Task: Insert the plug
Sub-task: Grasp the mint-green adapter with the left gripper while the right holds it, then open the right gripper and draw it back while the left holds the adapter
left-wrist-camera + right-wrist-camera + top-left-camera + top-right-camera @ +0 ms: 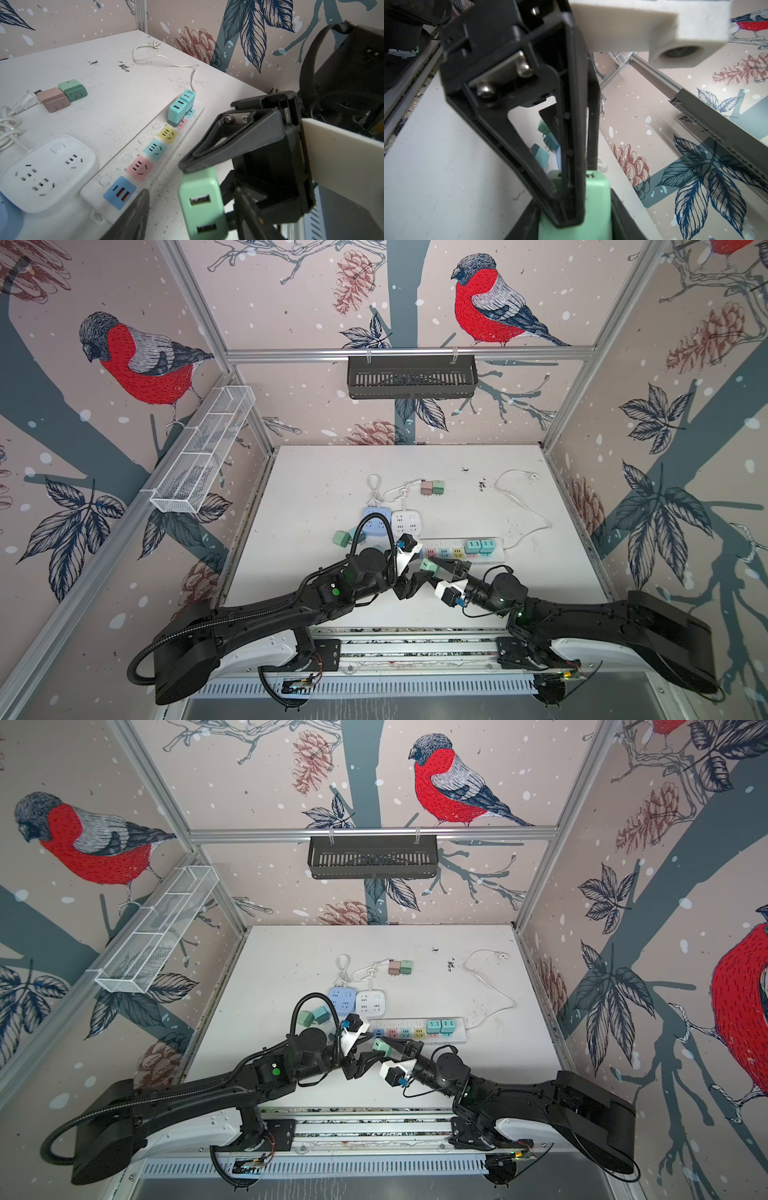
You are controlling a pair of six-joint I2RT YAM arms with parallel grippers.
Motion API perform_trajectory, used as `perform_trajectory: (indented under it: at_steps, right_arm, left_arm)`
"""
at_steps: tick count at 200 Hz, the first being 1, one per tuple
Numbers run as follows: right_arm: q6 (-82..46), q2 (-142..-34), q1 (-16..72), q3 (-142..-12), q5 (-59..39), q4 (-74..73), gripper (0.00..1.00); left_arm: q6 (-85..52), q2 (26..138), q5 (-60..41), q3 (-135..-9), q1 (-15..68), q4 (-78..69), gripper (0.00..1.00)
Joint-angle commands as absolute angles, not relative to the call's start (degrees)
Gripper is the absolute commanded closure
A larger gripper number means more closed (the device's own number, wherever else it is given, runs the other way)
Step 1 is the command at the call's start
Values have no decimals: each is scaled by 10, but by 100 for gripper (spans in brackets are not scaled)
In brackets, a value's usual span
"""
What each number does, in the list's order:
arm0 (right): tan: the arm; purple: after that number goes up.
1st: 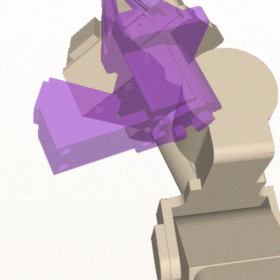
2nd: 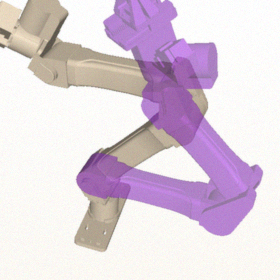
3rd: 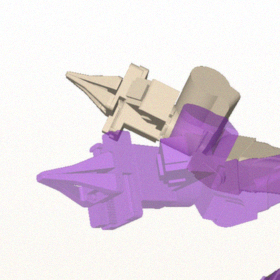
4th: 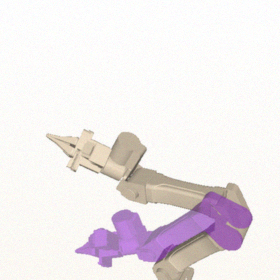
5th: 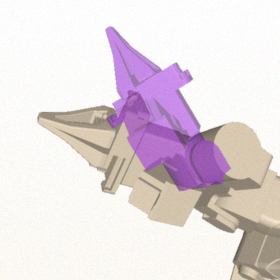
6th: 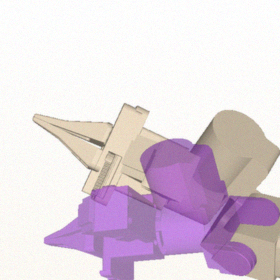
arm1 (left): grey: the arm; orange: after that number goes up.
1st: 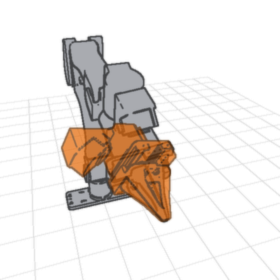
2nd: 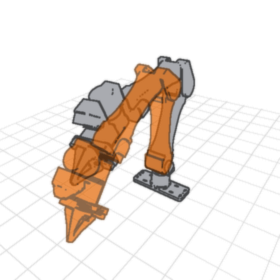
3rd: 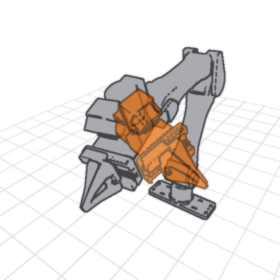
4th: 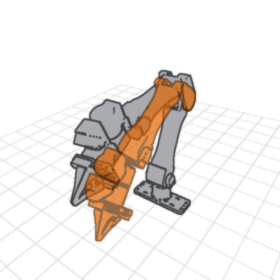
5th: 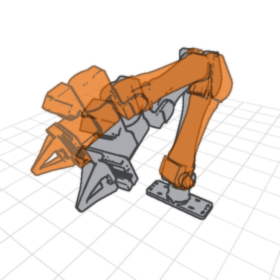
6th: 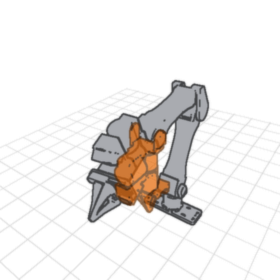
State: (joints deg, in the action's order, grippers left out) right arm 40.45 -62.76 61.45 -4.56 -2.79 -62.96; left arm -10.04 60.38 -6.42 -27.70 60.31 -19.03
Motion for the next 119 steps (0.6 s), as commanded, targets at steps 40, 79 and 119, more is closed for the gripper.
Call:
perform_trajectory:
  at_steps: [40,79,119]
  right_arm:
    - [411,-637,623,-55,-14,-661,89]
    - [412,-641,625,-56,-13,-667,89]
    - [413,-649,629,-58,-9,-670,89]
  left_arm:
    - [-91,613,-88,-289,606,-225,45]
    - [-90,624,-86,-292,607,-224,50]
    - [-89,634,-90,-298,608,-225,63]
